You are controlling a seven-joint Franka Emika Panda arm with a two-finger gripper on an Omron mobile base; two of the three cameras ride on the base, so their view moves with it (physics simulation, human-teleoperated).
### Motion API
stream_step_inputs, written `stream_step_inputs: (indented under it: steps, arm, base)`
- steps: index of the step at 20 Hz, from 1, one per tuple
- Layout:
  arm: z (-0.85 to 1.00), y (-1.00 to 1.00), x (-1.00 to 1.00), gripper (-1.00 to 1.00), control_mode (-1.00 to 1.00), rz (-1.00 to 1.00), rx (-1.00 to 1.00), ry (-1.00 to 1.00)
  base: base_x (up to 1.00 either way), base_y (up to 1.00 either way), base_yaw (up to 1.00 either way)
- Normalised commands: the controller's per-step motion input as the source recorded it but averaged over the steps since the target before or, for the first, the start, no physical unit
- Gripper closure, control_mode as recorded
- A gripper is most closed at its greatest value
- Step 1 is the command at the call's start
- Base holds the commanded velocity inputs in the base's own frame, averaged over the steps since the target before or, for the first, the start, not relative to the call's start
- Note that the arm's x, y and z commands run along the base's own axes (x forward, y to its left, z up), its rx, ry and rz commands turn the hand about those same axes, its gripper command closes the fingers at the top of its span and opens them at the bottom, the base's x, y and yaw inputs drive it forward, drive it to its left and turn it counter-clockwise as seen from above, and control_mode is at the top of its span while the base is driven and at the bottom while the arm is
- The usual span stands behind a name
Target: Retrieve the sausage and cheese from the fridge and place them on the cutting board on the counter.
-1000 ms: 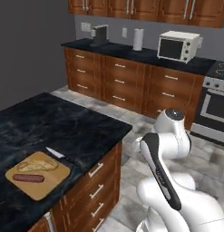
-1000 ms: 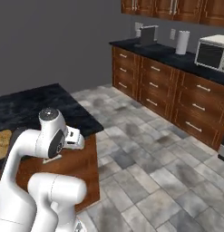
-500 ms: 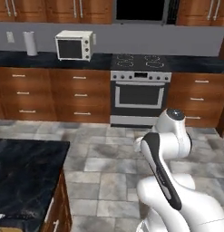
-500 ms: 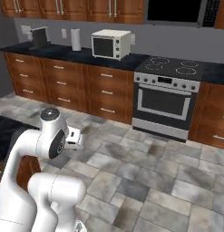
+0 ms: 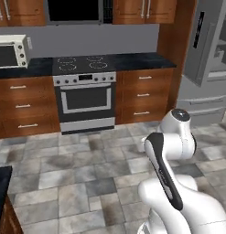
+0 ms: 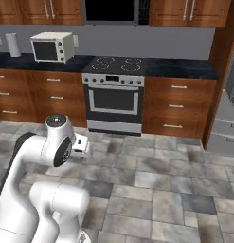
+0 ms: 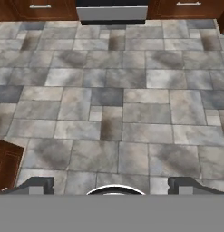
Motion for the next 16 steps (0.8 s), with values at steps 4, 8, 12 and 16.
stream_step_inputs:
  steps: [4,8,12,16]
  arm:
    - [0.00,0.00,0.00,-1.00,1.00,0.00,0.00,0.00]
    - [0.00,0.00,0.00,-1.00,1.00,0.00,0.00,0.00]
    - [0.00,0.00,0.00,-1.00,1.00,0.00,0.00,0.00]
    - [0.00,0.00,0.00,-1.00,1.00,0.00,0.00,0.00]
  base:
    - [0.16,-0.66,-0.21]
    - [0.23,-0.66,-0.13]
    - [0.28,-0.65,-0.08]
    - [0.35,-0.64,-0.01]
